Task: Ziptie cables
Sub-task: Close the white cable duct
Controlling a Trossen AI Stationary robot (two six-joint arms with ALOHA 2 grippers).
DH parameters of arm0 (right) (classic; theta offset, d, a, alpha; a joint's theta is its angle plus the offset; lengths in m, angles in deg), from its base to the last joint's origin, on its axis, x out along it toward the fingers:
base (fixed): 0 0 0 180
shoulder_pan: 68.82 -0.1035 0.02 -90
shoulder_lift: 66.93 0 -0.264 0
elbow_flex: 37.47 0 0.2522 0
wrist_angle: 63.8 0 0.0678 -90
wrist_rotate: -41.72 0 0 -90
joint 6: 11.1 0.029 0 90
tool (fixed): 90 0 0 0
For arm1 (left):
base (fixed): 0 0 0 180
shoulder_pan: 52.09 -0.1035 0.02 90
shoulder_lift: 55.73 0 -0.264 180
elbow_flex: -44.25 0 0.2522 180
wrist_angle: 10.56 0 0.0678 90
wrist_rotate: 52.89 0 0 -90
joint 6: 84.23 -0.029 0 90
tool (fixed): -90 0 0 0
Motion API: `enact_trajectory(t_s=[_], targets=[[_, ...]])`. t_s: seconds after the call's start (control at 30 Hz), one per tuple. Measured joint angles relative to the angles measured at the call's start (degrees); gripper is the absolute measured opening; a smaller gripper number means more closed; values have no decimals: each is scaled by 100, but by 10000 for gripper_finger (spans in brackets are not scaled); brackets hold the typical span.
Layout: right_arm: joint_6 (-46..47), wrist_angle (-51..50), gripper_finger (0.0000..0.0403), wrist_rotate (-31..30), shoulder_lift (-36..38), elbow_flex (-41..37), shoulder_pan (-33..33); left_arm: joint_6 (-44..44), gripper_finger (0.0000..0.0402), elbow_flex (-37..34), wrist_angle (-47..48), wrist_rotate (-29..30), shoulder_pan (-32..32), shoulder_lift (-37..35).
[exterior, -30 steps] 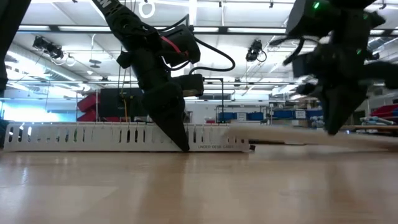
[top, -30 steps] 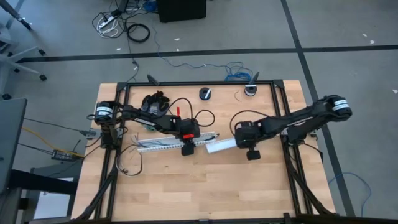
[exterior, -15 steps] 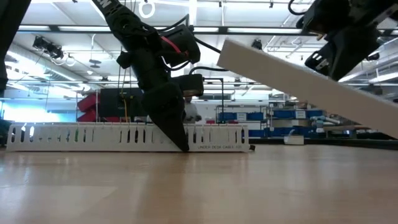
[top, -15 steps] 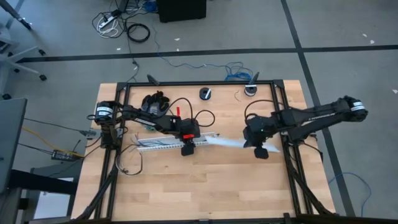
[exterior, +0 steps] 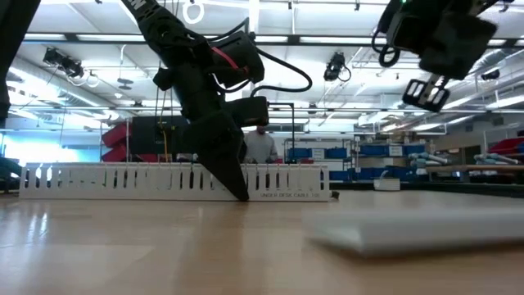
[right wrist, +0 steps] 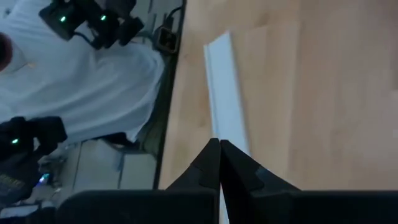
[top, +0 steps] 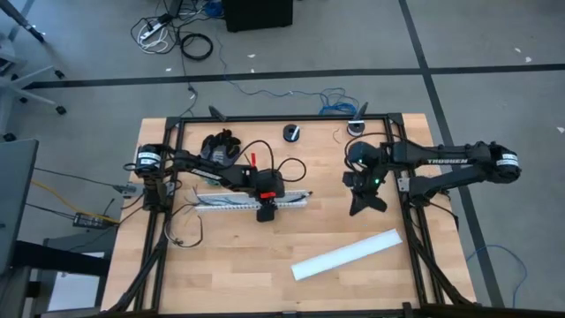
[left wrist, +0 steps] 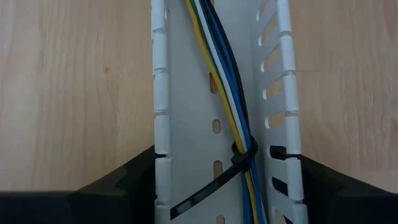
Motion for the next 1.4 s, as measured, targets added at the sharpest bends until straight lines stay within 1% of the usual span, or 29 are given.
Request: enact_trajectory(t_s=[0.1, 0.17, 0.2, 0.23, 0.33, 0.43, 0.47, 0.5, 0.6, 0.7, 0.8, 0.93, 1.0, 1.03, 1.17, 1.23, 1.3, 1.4], targets=[[-28, 152, 0, -21, -88, 0, -50, -9, 243, 0, -1, 13, 3, 0], [158, 222, 0, -69, -136, 0, -294, -11, 243, 0, 0, 20, 7, 0], [303, 263, 0, -232, -178, 0, -475, -18, 243, 0, 2, 22, 7, 0], [464, 304, 0, -501, -221, 0, -696, -41, 243, 2, 4, 22, 7, 0], [911, 306, 0, -1590, -495, 0, -1469, -149, 243, 2, -3, 20, 7, 0], [1215, 427, 1, -2743, -969, -1, -2249, -247, 243, 2, -30, 15, 7, 0], [1297, 473, 3, -3027, -1159, -2, -2476, -267, 243, 0, -37, 13, 7, 0], [1376, 573, 6, -3187, -1357, -2, -2662, -275, 243, 2, -39, 11, 9, 0], [1675, 989, 22, -3176, -1916, -2, -3053, -280, 243, 0, -49, 9, 7, 0], [2165, 1667, 48, -2780, -2345, -2, -3303, -277, 243, 1, -47, 9, 9, 0], [2644, 2330, 81, -2516, -2607, -1, -3536, -275, 243, 2, -48, 11, 9, 0], [3156, 2974, 125, -2559, -2738, 0, -3912, -268, 243, 0, -50, 14, 11, 0], [3192, 3145, 142, -2772, -2743, 0, -4146, -222, 243, 0, -62, 16, 11, 0], [3142, 3208, 148, -3009, -2743, 1, -4274, -200, 243, 0, -68, 17, 11, 0], [2838, 3053, 161, -4271, -2743, 2, -4689, -128, 243, -4, -105, 20, 11, 2], [2741, 2972, 162, -4676, -2743, 2, -4796, -112, 243, -4, -108, 20, 11, 2], [2724, 2949, 162, -4816, -2743, 2, -4855, -72, 243, -4, -114, 21, 11, 2], [2747, 2961, 162, -4828, -2743, 2, -4925, -13, 243, -4, -122, 24, 11, 2]])
